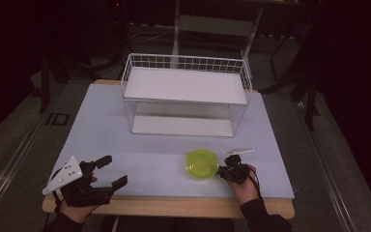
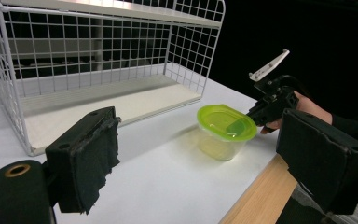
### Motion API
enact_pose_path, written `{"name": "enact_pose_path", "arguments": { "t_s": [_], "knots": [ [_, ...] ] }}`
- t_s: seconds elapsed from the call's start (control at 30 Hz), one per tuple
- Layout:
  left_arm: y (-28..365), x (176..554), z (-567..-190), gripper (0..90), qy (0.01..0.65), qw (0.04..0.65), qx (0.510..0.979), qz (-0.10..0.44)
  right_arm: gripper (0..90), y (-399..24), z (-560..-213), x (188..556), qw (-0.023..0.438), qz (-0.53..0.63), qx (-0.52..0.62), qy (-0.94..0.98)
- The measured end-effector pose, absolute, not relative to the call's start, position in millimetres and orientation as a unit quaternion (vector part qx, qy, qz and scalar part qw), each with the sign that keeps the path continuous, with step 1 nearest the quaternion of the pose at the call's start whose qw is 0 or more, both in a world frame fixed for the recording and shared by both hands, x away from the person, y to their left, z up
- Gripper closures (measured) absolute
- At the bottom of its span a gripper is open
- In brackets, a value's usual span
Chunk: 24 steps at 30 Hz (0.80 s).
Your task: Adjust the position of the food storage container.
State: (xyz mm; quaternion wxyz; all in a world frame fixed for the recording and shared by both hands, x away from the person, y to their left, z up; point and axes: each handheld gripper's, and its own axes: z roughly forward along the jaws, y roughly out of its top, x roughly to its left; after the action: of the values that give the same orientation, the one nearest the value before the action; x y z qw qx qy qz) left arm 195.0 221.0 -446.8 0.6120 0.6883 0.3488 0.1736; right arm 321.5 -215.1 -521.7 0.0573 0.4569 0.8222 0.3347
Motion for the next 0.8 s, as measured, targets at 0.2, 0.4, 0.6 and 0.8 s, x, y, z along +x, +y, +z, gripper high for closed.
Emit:
{"name": "enact_pose_path", "arguments": {
  "t_s": [0.2,0.4,0.6,0.8],
  "knots": [
    [220.7,195.0,-446.9,13.8,0.348,0.611,0.689,0.173,90.0,-197.8,-523.3,320.3,0.046,0.338,0.444,0.829],
    [219.5,195.0,-447.0,13.8,0.348,0.607,0.693,0.171,90.0,-177.6,-525.2,320.1,0.033,0.338,0.433,0.835],
    [219.3,195.3,-447.0,13.8,0.348,0.605,0.696,0.169,90.0,-164.2,-526.2,320.8,0.034,0.337,0.425,0.840],
    [219.2,195.7,-447.1,13.8,0.347,0.605,0.697,0.168,90.0,-152.3,-526.9,321.7,0.021,0.342,0.419,0.841]
  ]
}}
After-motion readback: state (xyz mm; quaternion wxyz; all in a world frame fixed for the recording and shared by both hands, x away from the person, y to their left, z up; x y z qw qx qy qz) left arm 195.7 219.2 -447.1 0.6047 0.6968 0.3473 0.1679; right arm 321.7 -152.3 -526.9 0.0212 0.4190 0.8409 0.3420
